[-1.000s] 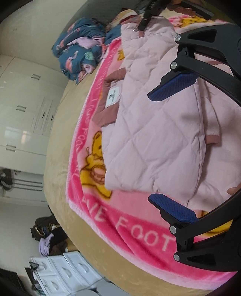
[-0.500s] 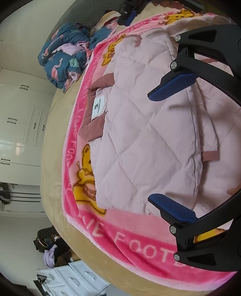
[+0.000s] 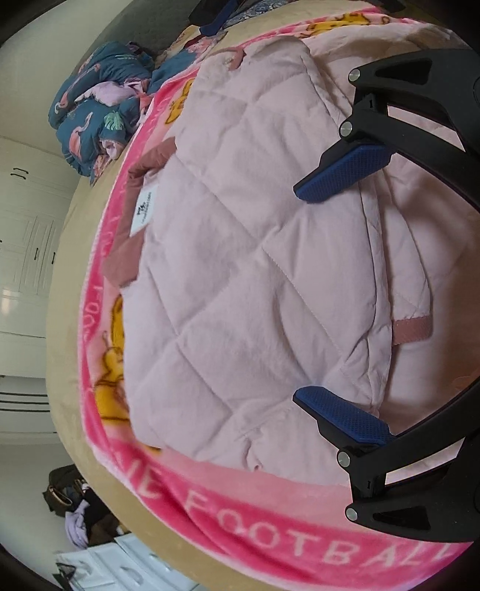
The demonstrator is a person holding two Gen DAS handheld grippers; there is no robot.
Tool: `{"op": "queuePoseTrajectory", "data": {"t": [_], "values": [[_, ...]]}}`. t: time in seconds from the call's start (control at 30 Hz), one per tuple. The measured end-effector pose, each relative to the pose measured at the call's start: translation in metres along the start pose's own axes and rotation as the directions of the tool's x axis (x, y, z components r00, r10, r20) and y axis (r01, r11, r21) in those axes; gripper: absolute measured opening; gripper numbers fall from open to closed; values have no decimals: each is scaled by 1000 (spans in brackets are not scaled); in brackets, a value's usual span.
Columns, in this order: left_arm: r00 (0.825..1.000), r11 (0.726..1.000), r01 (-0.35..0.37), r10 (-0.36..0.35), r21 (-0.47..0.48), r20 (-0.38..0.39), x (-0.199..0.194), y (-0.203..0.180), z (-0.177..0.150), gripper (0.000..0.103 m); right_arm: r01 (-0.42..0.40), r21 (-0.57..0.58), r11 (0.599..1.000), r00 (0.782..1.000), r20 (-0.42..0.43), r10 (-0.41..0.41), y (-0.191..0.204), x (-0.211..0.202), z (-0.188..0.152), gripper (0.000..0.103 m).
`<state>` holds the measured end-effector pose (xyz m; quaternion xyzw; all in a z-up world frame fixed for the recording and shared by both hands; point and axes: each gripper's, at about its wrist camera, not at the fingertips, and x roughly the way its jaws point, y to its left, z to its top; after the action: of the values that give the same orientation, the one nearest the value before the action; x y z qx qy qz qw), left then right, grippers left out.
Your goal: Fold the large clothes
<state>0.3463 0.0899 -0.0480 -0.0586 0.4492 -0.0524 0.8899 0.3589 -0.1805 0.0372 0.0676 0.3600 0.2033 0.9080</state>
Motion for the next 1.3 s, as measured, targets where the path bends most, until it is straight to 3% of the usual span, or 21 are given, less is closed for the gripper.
{"op": "queuePoseTrajectory", "data": {"t": [0.2,0.4,0.7,0.87,1.0,1.07,1.3], "values": [[1000,1000,8,-8,-13,1,1,4,-2,95,6,-77,997,994,-109,-14,24,37,-4,68],[1000,1000,13,-13,-13,0,1,5,-1,95,64,-69,996,962,-262,-80,16,88,-26,68],[1000,1000,13,-13,-13,-4,0,4,0,95,69,-35,997,972,-225,-75,15,89,-37,70],[999,998,44,-44,-43,-4,-6,10,4,95,46,19,999,987,-157,-42,14,61,-34,86],[999,998,41,-41,-45,-7,-10,8,5,95,29,29,999,989,-144,-24,13,51,-33,88],[999,998,46,-46,-49,-4,-14,8,5,95,20,41,999,991,-134,-14,12,46,-32,94],[998,997,58,-58,-57,11,-29,8,7,95,7,67,998,994,-110,0,10,35,-28,95]]}}
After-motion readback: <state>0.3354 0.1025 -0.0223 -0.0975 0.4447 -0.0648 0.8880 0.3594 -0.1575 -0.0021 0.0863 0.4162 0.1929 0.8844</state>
